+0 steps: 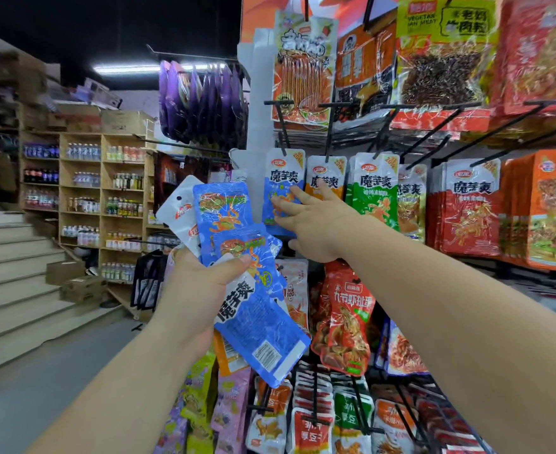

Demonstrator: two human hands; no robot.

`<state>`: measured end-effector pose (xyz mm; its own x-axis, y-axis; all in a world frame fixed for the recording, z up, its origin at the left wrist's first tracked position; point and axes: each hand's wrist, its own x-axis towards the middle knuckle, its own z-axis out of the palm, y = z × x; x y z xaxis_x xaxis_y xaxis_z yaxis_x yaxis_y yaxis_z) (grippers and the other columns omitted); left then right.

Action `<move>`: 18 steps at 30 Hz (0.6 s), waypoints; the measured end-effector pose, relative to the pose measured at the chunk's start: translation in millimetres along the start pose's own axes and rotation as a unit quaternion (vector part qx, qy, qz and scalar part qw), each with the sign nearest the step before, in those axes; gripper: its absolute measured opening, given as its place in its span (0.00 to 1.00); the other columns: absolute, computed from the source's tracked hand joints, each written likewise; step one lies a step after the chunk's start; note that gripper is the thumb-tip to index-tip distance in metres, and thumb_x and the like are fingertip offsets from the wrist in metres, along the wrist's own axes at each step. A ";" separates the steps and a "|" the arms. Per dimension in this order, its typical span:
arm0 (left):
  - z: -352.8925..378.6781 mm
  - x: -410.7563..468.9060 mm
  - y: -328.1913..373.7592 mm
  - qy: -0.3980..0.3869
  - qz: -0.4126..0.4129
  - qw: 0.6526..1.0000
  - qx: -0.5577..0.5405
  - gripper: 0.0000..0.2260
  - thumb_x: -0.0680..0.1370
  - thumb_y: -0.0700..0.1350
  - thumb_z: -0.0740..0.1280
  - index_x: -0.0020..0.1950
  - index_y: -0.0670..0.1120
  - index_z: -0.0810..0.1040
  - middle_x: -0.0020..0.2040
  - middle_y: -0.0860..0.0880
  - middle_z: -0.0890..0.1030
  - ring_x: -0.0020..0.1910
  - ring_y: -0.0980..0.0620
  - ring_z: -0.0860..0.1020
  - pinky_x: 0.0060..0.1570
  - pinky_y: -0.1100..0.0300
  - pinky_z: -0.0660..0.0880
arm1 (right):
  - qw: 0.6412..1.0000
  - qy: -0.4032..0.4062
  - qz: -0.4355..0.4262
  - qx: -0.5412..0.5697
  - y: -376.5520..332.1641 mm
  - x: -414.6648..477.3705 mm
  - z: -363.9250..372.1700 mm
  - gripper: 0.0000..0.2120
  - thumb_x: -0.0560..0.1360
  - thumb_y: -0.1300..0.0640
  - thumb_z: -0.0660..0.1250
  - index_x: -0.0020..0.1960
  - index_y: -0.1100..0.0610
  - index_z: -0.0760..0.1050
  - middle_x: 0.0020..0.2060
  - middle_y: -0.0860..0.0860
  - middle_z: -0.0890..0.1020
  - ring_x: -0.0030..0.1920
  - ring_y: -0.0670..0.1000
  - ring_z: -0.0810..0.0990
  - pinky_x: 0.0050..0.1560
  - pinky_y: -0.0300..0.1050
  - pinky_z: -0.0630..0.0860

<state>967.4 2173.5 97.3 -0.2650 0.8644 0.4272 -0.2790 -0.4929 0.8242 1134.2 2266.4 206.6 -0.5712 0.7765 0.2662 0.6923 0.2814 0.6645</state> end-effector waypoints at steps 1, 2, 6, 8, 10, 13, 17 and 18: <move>1.5 -1.4 1.1 -0.004 -0.001 1.000 0.001 0.27 0.74 0.39 0.78 0.70 0.46 0.73 0.61 0.42 0.85 0.55 0.40 0.86 0.57 0.35 0.81 | 1.000 0.010 -0.002 0.023 0.5 -2.1 -0.9 0.28 0.87 0.44 0.51 0.84 0.47 0.50 0.84 0.46 0.40 0.83 0.56 0.37 0.79 0.69 0.38; 1.9 -2.2 1.9 -0.006 -0.004 1.000 0.002 0.29 0.72 0.41 0.80 0.70 0.46 0.73 0.62 0.43 0.85 0.56 0.40 0.86 0.57 0.35 0.81 | 0.998 0.023 -0.004 0.050 1.3 -5.1 -1.5 0.27 0.87 0.45 0.51 0.84 0.47 0.52 0.84 0.46 0.42 0.83 0.55 0.39 0.80 0.68 0.39; 2.4 -7.6 5.3 -0.009 -0.003 1.000 -0.010 0.26 0.75 0.40 0.78 0.70 0.46 0.74 0.62 0.43 0.85 0.55 0.40 0.86 0.57 0.35 0.81 | 0.962 0.152 0.004 0.227 -4.7 -31.2 -4.3 0.21 0.87 0.52 0.56 0.78 0.53 0.69 0.81 0.52 0.63 0.82 0.55 0.57 0.80 0.54 0.55; 3.1 -12.9 6.3 -0.012 0.004 1.000 -0.020 0.23 0.77 0.39 0.75 0.71 0.44 0.74 0.60 0.42 0.86 0.54 0.39 0.86 0.53 0.37 0.83 | 0.889 0.255 0.041 0.377 -19.9 -56.7 -7.0 0.17 0.85 0.53 0.61 0.71 0.56 0.77 0.69 0.52 0.79 0.70 0.52 0.74 0.71 0.48 0.68; 5.2 -21.0 6.9 -0.019 0.018 0.999 -0.030 0.21 0.78 0.36 0.72 0.70 0.44 0.75 0.58 0.42 0.87 0.53 0.39 0.87 0.48 0.41 0.85 | 0.793 0.306 0.071 0.521 -45.8 -89.1 -7.4 0.17 0.81 0.46 0.68 0.65 0.53 0.81 0.54 0.47 0.84 0.53 0.47 0.81 0.58 0.45 0.76; 8.4 -33.5 6.1 -0.014 0.034 0.999 -0.032 0.18 0.79 0.34 0.69 0.69 0.45 0.78 0.57 0.44 0.87 0.53 0.41 0.87 0.46 0.44 0.85 | 0.756 0.274 0.082 0.589 -84.7 -127.0 2.7 0.36 0.65 0.30 0.74 0.68 0.44 0.74 0.51 0.39 0.78 0.47 0.39 0.78 0.47 0.34 0.75; 9.7 -47.9 -2.7 0.008 0.017 0.999 -0.036 0.17 0.78 0.32 0.70 0.67 0.41 0.79 0.57 0.39 0.86 0.53 0.36 0.86 0.50 0.37 0.84 | 0.752 0.256 0.111 0.598 -117.4 -138.6 36.7 0.36 0.63 0.39 0.83 0.67 0.38 0.72 0.43 0.33 0.75 0.38 0.37 0.73 0.40 0.31 0.67; 9.4 -53.2 -5.5 0.012 0.009 0.999 -0.034 0.17 0.78 0.32 0.70 0.66 0.40 0.79 0.57 0.38 0.86 0.52 0.35 0.86 0.50 0.36 0.84 | 0.735 0.258 0.116 0.616 -122.7 -140.2 43.3 0.33 0.63 0.41 0.83 0.65 0.39 0.74 0.38 0.36 0.75 0.36 0.39 0.72 0.37 0.32 0.67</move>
<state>991.7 2131.3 73.5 -0.2916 0.8535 0.4319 -0.3364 -0.5142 0.7890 1148.5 2147.4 57.5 -0.2458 0.6566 0.7131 0.4905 0.7188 -0.4928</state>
